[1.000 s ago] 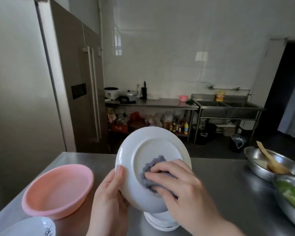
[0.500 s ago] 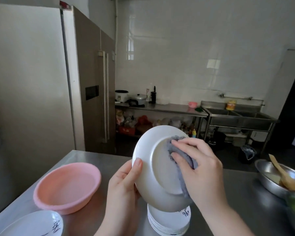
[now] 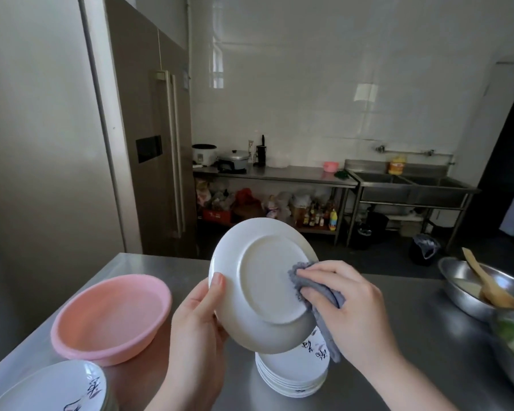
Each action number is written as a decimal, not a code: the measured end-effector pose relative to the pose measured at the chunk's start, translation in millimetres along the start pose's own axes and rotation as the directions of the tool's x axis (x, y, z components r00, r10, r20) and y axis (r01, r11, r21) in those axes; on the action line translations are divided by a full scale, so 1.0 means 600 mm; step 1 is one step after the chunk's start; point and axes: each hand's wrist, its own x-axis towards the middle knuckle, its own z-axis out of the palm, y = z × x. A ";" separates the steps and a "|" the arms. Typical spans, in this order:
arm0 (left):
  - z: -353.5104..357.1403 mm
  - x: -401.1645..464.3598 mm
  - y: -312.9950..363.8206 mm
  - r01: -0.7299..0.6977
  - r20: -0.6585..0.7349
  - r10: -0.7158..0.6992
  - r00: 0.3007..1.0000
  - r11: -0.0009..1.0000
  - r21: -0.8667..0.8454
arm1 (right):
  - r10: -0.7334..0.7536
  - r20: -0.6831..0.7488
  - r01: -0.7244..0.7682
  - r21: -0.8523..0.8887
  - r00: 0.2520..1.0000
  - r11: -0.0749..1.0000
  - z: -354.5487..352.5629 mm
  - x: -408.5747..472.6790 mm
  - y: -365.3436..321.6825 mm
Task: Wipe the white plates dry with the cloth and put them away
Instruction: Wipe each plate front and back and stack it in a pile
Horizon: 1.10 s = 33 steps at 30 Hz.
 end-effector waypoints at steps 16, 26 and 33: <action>-0.010 -0.005 -0.026 -0.169 0.182 0.131 0.974 0.963 0.209 | -0.014 -0.099 0.021 0.072 0.995 0.997 0.034 0.063 -0.038; -0.028 0.010 -0.023 0.017 0.100 -0.022 0.995 0.999 0.051 | 0.038 -0.001 -0.037 0.166 0.999 0.985 0.030 0.080 -0.006; -0.009 0.020 -0.022 0.128 -0.203 -0.229 0.952 0.901 -0.415 | 0.213 -0.221 -0.171 0.194 0.952 0.966 0.045 -0.002 0.043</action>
